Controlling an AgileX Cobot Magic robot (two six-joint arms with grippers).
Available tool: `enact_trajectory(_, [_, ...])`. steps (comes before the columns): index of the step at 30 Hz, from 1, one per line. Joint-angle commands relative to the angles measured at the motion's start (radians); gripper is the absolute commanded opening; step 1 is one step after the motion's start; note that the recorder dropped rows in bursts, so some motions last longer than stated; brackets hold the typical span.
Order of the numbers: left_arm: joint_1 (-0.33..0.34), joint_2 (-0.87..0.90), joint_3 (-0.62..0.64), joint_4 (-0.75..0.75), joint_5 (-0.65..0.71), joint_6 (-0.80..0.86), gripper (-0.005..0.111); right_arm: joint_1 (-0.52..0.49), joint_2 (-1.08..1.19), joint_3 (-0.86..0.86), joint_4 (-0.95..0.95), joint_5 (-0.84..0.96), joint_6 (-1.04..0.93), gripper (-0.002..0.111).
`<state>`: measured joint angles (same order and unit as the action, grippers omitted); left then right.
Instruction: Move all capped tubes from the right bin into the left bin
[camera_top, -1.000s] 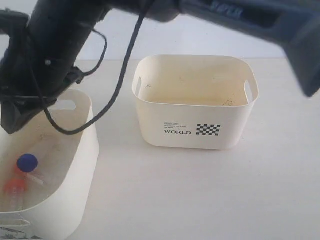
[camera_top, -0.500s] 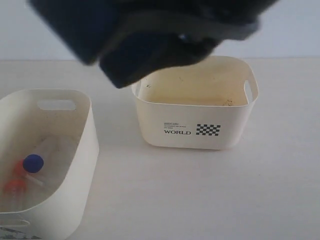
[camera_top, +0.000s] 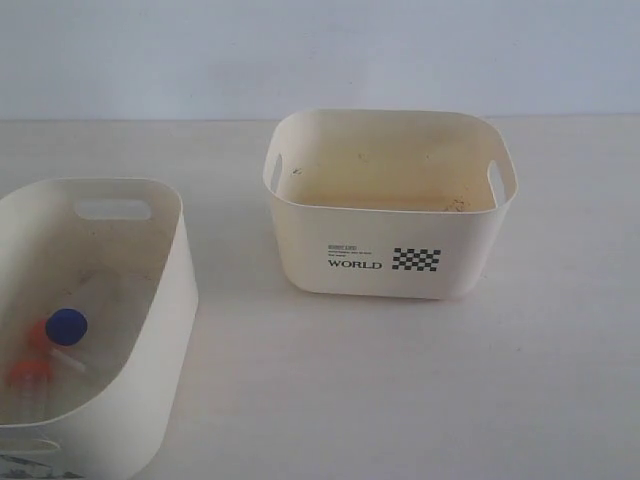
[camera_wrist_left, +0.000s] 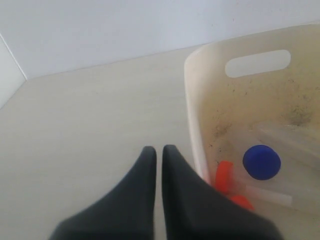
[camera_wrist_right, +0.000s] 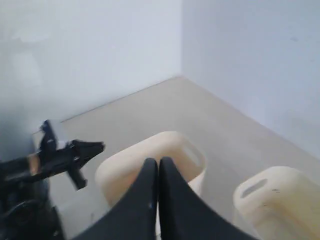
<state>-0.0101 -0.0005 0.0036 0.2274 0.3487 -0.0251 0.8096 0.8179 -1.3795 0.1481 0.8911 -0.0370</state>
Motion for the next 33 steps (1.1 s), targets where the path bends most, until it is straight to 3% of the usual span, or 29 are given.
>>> enact_trajectory(1, [0.0, 0.0, -0.004, 0.001, -0.004, -0.01, 0.004, -0.226, -0.11, 0.157, -0.02, -0.131, -0.007, 0.0])
enact_trajectory(7, [0.0, 0.0, -0.004, 0.001, -0.004, -0.01, 0.004, -0.527, -0.325, 0.514, -0.02, -0.431, -0.025, 0.0])
enact_trajectory(13, [0.0, 0.0, -0.004, 0.001, -0.004, -0.01, 0.004, -0.715, -0.547, 0.828, -0.02, -0.57, -0.045, 0.0])
enact_trajectory(18, [0.0, 0.0, -0.004, 0.001, -0.004, -0.01, 0.004, -0.776, -0.647, 1.057, -0.02, -0.642, -0.086, 0.0])
enact_trajectory(27, [0.0, 0.0, -0.004, 0.001, -0.004, -0.01, 0.004, -0.778, -0.742, 1.38, -0.02, -0.835, -0.086, 0.0])
enact_trajectory(33, [0.0, 0.0, -0.004, 0.001, -0.004, -0.01, 0.004, -0.78, -0.818, 1.38, -0.023, -0.681, -0.08, 0.0])
